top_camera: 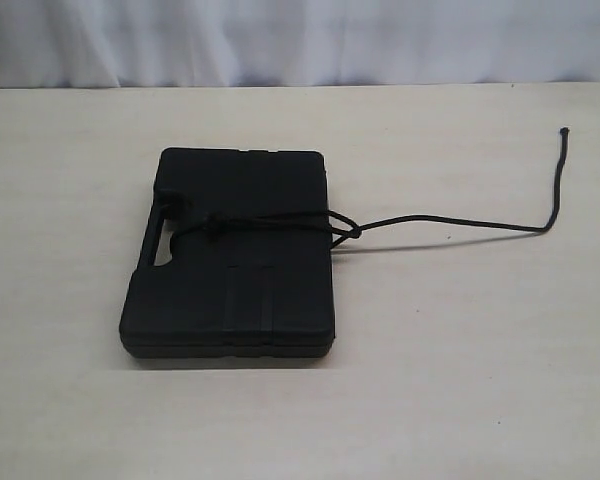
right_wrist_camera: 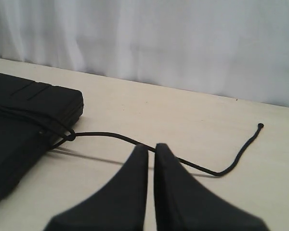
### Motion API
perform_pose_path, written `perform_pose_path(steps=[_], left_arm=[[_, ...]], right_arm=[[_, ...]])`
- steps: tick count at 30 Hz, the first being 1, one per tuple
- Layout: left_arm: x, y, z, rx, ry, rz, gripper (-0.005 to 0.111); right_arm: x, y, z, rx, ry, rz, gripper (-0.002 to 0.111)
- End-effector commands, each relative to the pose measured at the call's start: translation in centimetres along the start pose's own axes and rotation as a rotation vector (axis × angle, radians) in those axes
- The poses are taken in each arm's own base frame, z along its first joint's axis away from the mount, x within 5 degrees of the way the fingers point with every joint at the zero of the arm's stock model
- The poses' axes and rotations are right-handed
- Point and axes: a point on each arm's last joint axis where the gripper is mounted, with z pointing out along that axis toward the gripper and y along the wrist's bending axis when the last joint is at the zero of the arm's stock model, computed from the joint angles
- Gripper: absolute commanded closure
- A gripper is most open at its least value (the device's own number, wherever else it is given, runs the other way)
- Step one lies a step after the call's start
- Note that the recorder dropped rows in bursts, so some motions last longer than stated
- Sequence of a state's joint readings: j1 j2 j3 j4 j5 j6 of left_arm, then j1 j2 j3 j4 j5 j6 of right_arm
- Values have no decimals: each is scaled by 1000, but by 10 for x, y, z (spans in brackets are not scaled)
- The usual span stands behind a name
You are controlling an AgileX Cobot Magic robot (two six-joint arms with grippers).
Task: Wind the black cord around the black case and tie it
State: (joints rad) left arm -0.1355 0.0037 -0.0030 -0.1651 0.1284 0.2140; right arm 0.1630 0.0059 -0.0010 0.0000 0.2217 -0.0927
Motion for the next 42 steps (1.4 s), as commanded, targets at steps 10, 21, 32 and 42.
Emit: perform_pose_path(steps=[10, 21, 32, 42], left_arm=[[0, 3, 0, -45, -3, 20, 107], [11, 2, -1, -31, 115, 72, 107], [17, 2, -2, -39, 181, 75, 107], [17, 7, -2, -128, 189, 63, 107]], right_arm=[[1, -3, 0, 64, 10, 13, 104], [2, -8, -1, 145, 16, 35, 104], [2, -11, -1, 200, 21, 43, 104], [2, -11, -1, 200, 21, 43, 104]])
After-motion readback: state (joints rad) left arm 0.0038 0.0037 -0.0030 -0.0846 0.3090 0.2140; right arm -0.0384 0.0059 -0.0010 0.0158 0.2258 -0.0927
